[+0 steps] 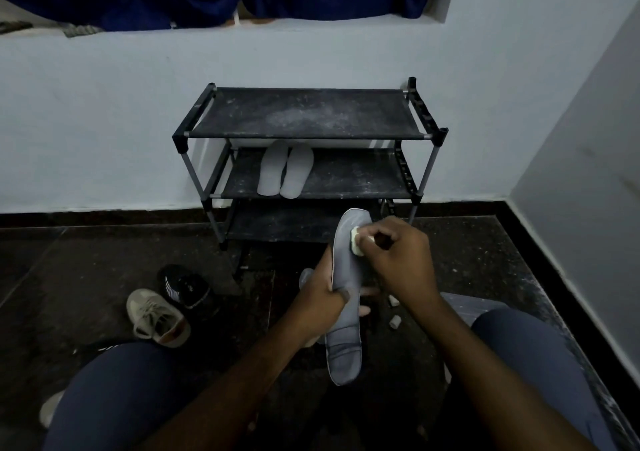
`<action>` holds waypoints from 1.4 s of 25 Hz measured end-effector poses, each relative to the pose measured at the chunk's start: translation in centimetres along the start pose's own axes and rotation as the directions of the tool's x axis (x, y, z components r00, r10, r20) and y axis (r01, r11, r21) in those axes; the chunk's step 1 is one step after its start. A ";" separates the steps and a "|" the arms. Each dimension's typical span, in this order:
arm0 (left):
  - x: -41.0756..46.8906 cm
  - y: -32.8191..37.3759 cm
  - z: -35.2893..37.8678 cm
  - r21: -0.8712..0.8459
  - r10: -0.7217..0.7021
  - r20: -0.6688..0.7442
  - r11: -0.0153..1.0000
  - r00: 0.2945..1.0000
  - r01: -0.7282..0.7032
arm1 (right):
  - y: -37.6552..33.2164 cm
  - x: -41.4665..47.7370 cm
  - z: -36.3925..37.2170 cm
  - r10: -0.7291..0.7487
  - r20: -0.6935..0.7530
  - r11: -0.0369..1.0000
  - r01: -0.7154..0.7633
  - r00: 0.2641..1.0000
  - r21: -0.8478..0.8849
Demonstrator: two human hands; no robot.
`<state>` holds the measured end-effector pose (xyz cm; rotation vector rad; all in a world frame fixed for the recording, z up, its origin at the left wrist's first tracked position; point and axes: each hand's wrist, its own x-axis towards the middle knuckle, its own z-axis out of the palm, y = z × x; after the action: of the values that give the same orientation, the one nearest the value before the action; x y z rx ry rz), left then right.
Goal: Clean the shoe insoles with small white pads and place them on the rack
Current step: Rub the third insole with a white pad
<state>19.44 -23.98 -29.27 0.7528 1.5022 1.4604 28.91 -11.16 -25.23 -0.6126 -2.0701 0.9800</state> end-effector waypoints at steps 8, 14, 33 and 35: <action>0.0 -0.1 0.0 -0.041 -0.029 -0.015 0.999 0.999 0.028 | 0.4 0.0 -0.3 -0.009 0.076 0.999 0.012 0.997 -0.041; 0.6 -0.5 -0.1 0.004 -0.019 -0.055 1.000 0.998 0.019 | -0.3 -0.6 0.3 -0.052 0.138 0.997 0.059 0.989 -0.044; 0.0 0.5 0.1 -0.113 0.019 -0.049 0.993 0.999 -0.024 | 0.2 -0.2 0.0 0.029 0.067 0.999 -0.026 0.997 -0.040; -0.1 0.6 0.1 -0.123 0.032 -0.045 0.992 0.998 -0.038 | 0.7 0.2 -0.4 0.088 0.011 0.996 -0.088 0.996 -0.018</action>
<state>19.46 -23.93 -28.65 0.6793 1.4221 1.5897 29.22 -10.46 -25.50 -0.7139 -2.0787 1.0185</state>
